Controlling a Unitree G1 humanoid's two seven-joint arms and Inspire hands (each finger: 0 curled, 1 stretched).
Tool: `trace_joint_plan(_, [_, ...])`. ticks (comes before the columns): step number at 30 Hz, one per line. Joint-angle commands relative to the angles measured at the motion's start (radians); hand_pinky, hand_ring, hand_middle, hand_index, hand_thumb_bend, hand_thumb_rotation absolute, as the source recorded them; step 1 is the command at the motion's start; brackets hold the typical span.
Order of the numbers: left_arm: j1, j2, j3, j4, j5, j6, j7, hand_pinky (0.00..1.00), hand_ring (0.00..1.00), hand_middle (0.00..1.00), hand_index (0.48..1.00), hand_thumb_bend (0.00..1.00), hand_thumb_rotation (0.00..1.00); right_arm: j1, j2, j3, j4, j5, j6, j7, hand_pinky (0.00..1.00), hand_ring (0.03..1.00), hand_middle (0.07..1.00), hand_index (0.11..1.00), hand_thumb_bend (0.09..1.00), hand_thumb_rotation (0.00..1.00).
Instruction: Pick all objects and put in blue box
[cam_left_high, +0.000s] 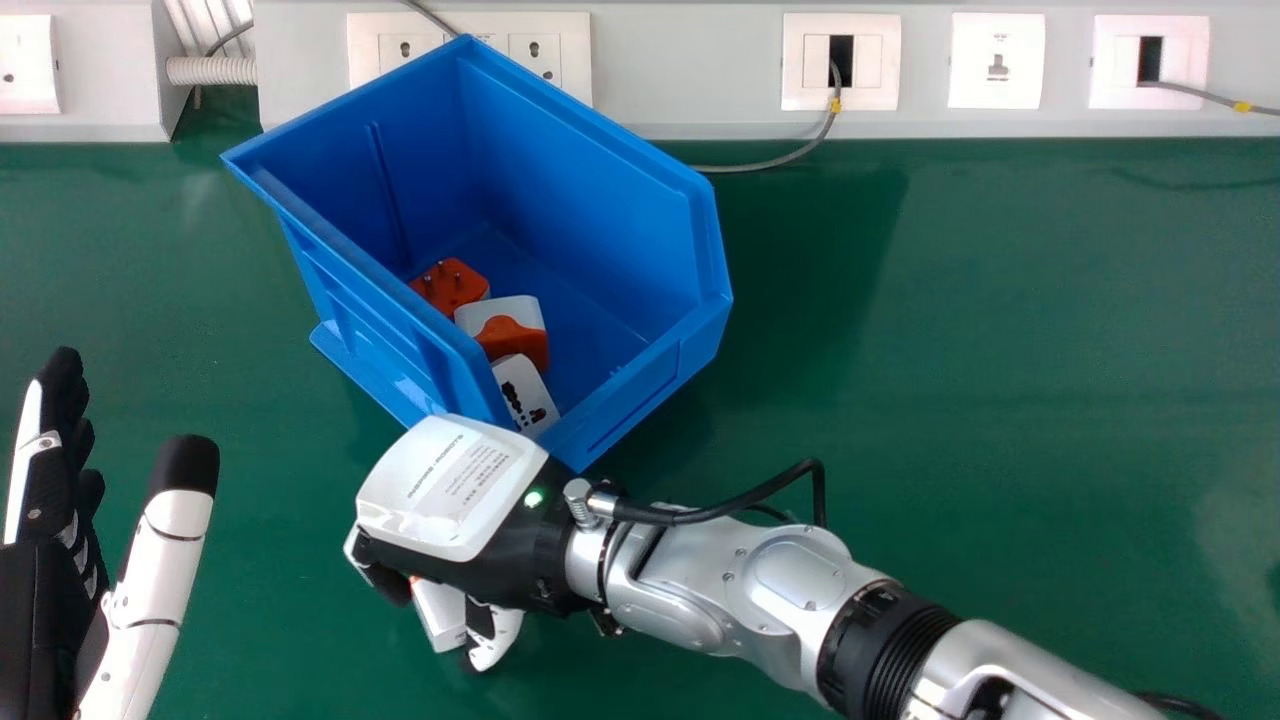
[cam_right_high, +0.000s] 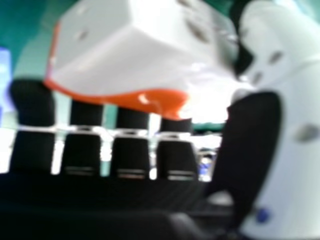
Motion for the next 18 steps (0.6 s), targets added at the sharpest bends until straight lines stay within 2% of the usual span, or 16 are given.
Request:
trace_joint_plan(1, [0.008, -0.002, 0.006, -0.029, -0.004, -0.022, 0.004, 1.00, 1.00, 0.99, 0.972, 0.72, 0.81, -0.011, -0.008, 0.012, 0.021, -0.015, -0.003, -0.011, 0.03, 0.071, 0.106, 0.473, 0.512, 0.11])
trace_joint_plan(7, [0.016, -0.013, 0.008, -0.047, 0.001, -0.014, 0.014, 1.00, 1.00, 0.98, 0.976, 0.70, 0.80, -0.012, -0.010, 0.027, 0.043, -0.024, -0.004, -0.059, 0.03, 0.063, 0.093, 0.469, 0.512, 0.11])
trace_joint_plan(9, [0.016, -0.017, 0.007, -0.054, 0.007, -0.008, 0.019, 0.99, 1.00, 0.98, 0.977, 0.69, 0.80, -0.011, -0.012, 0.028, 0.047, -0.022, -0.004, -0.070, 0.03, 0.062, 0.092, 0.469, 0.512, 0.11])
trace_joint_plan(13, [0.015, -0.025, 0.000, -0.061, 0.027, 0.002, 0.029, 0.98, 0.99, 0.96, 0.970, 0.69, 0.80, -0.008, -0.009, 0.031, 0.050, -0.023, 0.001, -0.087, 0.03, 0.061, 0.093, 0.468, 0.512, 0.11])
trace_joint_plan(18, [0.014, -0.029, 0.001, -0.063, 0.031, 0.006, 0.031, 0.96, 0.98, 0.95, 0.962, 0.70, 0.80, -0.011, -0.008, 0.040, 0.052, -0.023, -0.004, -0.097, 0.02, 0.056, 0.091, 0.468, 0.512, 0.11])
